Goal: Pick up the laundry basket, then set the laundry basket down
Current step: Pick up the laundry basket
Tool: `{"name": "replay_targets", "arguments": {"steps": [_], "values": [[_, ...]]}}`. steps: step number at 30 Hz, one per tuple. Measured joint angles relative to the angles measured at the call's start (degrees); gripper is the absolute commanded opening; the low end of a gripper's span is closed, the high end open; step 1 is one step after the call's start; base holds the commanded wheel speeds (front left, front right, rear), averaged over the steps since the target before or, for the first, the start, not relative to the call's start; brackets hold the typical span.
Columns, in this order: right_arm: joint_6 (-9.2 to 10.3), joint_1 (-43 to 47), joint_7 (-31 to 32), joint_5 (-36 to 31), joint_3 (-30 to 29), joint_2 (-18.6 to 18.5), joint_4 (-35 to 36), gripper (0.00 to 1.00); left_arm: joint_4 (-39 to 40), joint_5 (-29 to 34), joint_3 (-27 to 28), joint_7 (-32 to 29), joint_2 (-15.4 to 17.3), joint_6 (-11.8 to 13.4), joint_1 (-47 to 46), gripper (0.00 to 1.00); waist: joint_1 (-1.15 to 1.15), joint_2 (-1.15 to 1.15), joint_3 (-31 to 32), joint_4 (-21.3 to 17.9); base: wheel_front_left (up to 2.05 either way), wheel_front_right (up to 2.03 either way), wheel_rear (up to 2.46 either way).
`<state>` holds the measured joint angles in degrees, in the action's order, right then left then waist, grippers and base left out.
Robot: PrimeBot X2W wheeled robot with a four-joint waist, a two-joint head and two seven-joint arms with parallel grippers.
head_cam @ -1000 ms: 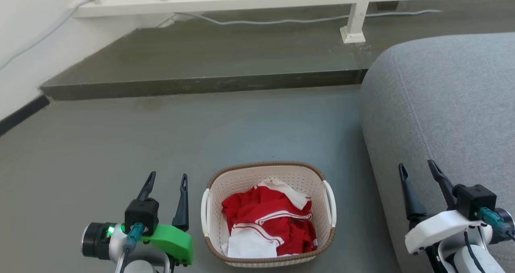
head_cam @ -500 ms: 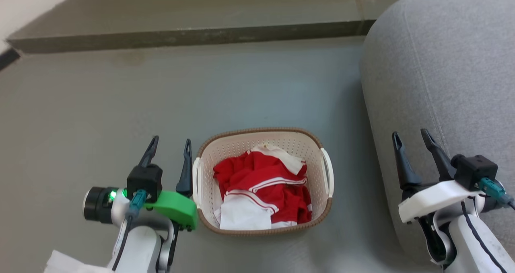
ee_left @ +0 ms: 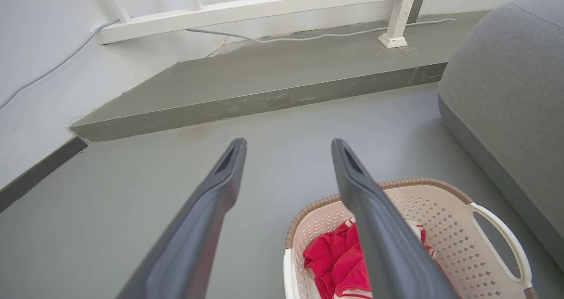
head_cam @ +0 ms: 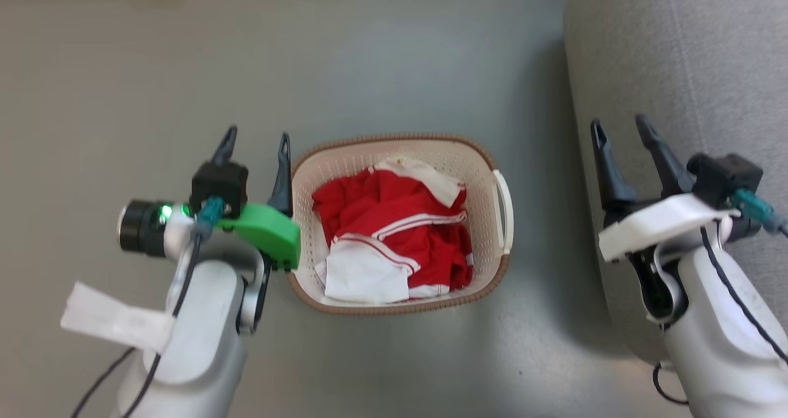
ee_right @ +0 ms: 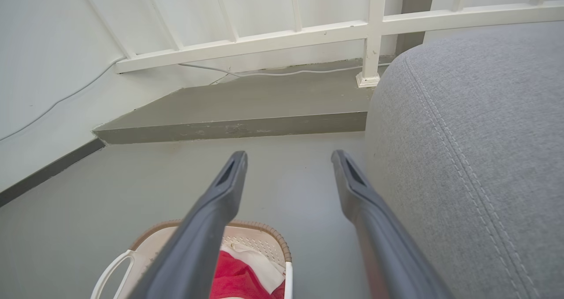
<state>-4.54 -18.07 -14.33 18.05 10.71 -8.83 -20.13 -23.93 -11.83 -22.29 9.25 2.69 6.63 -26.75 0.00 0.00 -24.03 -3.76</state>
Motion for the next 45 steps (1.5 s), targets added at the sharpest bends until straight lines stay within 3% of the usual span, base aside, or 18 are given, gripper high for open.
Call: {"name": "replay_targets", "arguments": {"steps": [21, 33, 45], "values": [[-1.52, -15.6, 1.9, 3.9, 0.6, 1.9, -13.7, 1.00, -12.8, -1.0, -2.3, -6.2, -1.0, -0.9, -16.8, 1.00, 0.01, 0.00, -17.1, 0.3, 0.00, 0.00, 0.00], [-2.19, -18.5, 1.8, 5.0, 3.2, 3.4, -21.4, 1.00, -21.1, -5.6, -3.5, -6.7, -1.2, -1.6, -17.8, 1.00, 0.00, 0.00, -24.8, 0.8, 0.00, 0.00, 0.00], [-2.53, -19.7, 1.2, 5.7, 6.3, 3.8, -27.2, 1.00, -26.5, -9.2, -3.4, -6.2, -1.2, -3.4, -18.2, 1.00, 0.00, 0.00, -27.1, 0.3, 0.00, 0.00, 0.00]]}}
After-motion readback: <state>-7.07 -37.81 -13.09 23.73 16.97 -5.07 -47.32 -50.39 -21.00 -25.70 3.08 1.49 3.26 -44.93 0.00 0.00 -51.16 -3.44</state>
